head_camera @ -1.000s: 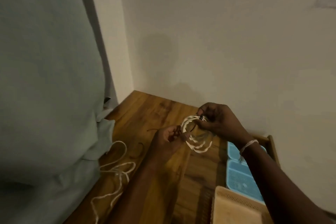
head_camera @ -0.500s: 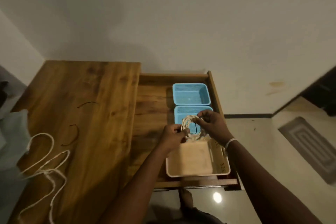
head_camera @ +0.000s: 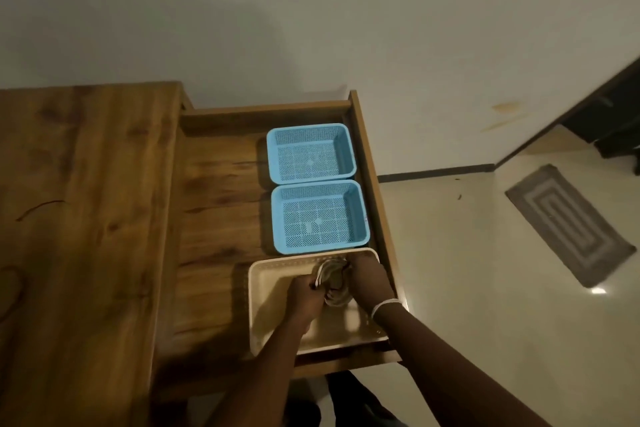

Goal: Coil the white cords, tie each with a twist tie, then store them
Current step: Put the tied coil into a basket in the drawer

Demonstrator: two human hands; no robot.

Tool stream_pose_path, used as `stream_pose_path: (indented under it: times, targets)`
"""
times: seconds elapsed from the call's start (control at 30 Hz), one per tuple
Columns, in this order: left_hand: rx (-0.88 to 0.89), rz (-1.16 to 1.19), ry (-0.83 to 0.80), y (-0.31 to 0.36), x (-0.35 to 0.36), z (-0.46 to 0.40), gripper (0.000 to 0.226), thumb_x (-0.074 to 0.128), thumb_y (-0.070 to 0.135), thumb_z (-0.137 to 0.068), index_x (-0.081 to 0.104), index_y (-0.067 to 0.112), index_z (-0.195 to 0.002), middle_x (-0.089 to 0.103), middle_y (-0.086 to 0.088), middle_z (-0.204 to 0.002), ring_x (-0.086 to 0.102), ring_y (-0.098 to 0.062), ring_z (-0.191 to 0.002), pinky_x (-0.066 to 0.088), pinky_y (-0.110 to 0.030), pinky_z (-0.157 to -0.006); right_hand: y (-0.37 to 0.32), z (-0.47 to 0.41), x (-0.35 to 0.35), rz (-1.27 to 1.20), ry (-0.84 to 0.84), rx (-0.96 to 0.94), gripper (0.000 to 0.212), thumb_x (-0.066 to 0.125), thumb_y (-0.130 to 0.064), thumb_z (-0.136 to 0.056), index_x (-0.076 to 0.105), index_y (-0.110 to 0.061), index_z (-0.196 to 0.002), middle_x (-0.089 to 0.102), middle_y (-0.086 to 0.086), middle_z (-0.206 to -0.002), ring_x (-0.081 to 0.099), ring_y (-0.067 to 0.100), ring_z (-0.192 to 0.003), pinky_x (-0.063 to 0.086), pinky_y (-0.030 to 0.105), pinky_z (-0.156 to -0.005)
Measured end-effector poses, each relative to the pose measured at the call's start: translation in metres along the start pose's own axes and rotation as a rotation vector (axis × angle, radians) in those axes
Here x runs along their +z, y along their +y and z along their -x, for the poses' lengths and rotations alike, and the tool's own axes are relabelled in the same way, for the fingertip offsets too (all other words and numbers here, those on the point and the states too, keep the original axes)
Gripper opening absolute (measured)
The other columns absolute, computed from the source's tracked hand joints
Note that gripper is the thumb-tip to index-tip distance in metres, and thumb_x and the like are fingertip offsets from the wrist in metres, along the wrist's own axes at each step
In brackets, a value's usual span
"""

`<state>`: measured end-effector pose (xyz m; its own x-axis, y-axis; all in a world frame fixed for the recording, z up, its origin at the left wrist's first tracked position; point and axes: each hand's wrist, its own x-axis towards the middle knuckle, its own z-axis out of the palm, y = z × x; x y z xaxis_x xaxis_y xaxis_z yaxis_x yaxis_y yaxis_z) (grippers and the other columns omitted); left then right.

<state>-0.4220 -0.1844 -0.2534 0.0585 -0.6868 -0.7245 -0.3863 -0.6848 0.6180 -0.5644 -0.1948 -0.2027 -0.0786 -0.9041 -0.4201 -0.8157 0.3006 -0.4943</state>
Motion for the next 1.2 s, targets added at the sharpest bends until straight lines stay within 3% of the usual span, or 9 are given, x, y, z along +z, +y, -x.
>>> stream_pose_path:
  times: [0.13, 0.27, 0.4, 0.67, 0.87, 1.0, 1.07, 1.13, 1.2]
  targets:
    - [0.114, -0.079, 0.182, 0.014, 0.008, 0.002, 0.013, 0.058, 0.003, -0.084, 0.07, 0.007, -0.083, 0.072, -0.01, -0.083, 0.065, -0.023, -0.08, 0.041, -0.028, -0.064, -0.005, -0.008, 0.002, 0.025, 0.062, -0.015, 0.028, 0.044, -0.005, -0.098, 0.065, -0.005, -0.116, 0.069, 0.013, -0.112, 0.065, 0.028, -0.107, 0.046, 0.028, -0.082]
    - [0.109, -0.024, 0.306, 0.016, 0.016, 0.0, 0.015, 0.062, 0.003, -0.08, 0.067, 0.011, -0.092, 0.071, -0.006, -0.091, 0.065, -0.024, -0.087, 0.051, -0.034, -0.078, -0.001, -0.013, 0.008, 0.013, 0.057, -0.022, 0.029, 0.044, -0.005, -0.097, 0.062, -0.006, -0.119, 0.065, 0.015, -0.118, 0.06, 0.028, -0.11, 0.047, 0.031, -0.087]
    - [0.153, -0.108, 0.342, 0.017, 0.022, 0.004, 0.014, 0.06, 0.005, -0.081, 0.065, 0.012, -0.092, 0.07, -0.005, -0.09, 0.065, -0.024, -0.088, 0.05, -0.032, -0.078, 0.006, -0.011, 0.014, 0.073, 0.016, -0.078, 0.031, 0.048, -0.01, -0.097, 0.061, -0.006, -0.126, 0.055, 0.017, -0.13, 0.054, 0.028, -0.118, 0.046, 0.033, -0.1]
    - [0.217, -0.364, 0.349, 0.007, 0.023, 0.003, 0.026, 0.06, 0.022, -0.082, 0.063, 0.019, -0.108, 0.065, -0.001, -0.108, 0.058, -0.021, -0.104, 0.049, -0.035, -0.091, 0.007, -0.007, 0.017, 0.15, -0.015, -0.11, 0.035, 0.048, -0.013, -0.1, 0.054, -0.009, -0.134, 0.054, 0.015, -0.136, 0.053, 0.026, -0.124, 0.044, 0.03, -0.104]
    - [0.184, -0.418, 0.325, 0.015, 0.007, 0.012, 0.05, 0.057, 0.045, -0.081, 0.051, 0.015, -0.12, 0.054, -0.006, -0.125, 0.051, -0.025, -0.117, 0.047, -0.038, -0.093, 0.011, -0.004, 0.016, 0.293, -0.039, -0.138, 0.019, 0.083, -0.015, -0.068, 0.074, -0.018, -0.085, 0.075, 0.007, -0.087, 0.07, 0.029, -0.091, 0.06, 0.035, -0.076]
    - [0.147, -0.36, 0.304, 0.023, -0.014, 0.024, 0.067, 0.055, 0.054, -0.077, 0.044, 0.014, -0.13, 0.052, -0.006, -0.127, 0.054, -0.025, -0.116, 0.049, -0.039, -0.092, -0.001, -0.01, 0.007, 0.155, 0.052, -0.21, 0.014, 0.067, -0.007, -0.087, 0.075, -0.018, -0.086, 0.074, -0.001, -0.085, 0.071, 0.018, -0.086, 0.051, 0.015, -0.078]
    - [0.13, -0.354, 0.274, 0.022, -0.03, 0.034, 0.076, 0.053, 0.057, -0.077, 0.039, 0.011, -0.136, 0.05, -0.009, -0.133, 0.051, -0.029, -0.121, 0.047, -0.039, -0.097, -0.012, -0.008, 0.002, 0.141, 0.11, -0.211, 0.015, 0.067, -0.006, -0.079, 0.075, -0.016, -0.071, 0.074, 0.004, -0.071, 0.073, 0.023, -0.071, 0.053, 0.018, -0.065]
    - [0.114, -0.359, 0.251, 0.025, -0.046, 0.044, 0.081, 0.055, 0.054, -0.082, 0.032, 0.008, -0.145, 0.044, -0.013, -0.143, 0.044, -0.032, -0.131, 0.04, -0.037, -0.104, -0.025, -0.004, -0.01, 0.154, 0.054, -0.188, 0.012, 0.063, -0.027, -0.066, 0.069, -0.021, -0.057, 0.069, 0.001, -0.057, 0.069, 0.021, -0.054, 0.051, 0.023, -0.054]
    - [0.16, -0.313, 0.301, 0.023, -0.077, 0.062, 0.071, 0.058, 0.048, -0.086, 0.038, 0.009, -0.142, 0.05, -0.014, -0.139, 0.048, -0.031, -0.129, 0.042, -0.035, -0.103, -0.059, 0.006, -0.014, 0.161, 0.019, -0.183, 0.015, 0.065, -0.033, -0.072, 0.064, -0.024, -0.061, 0.069, -0.001, -0.064, 0.069, 0.023, -0.06, 0.051, 0.026, -0.057]
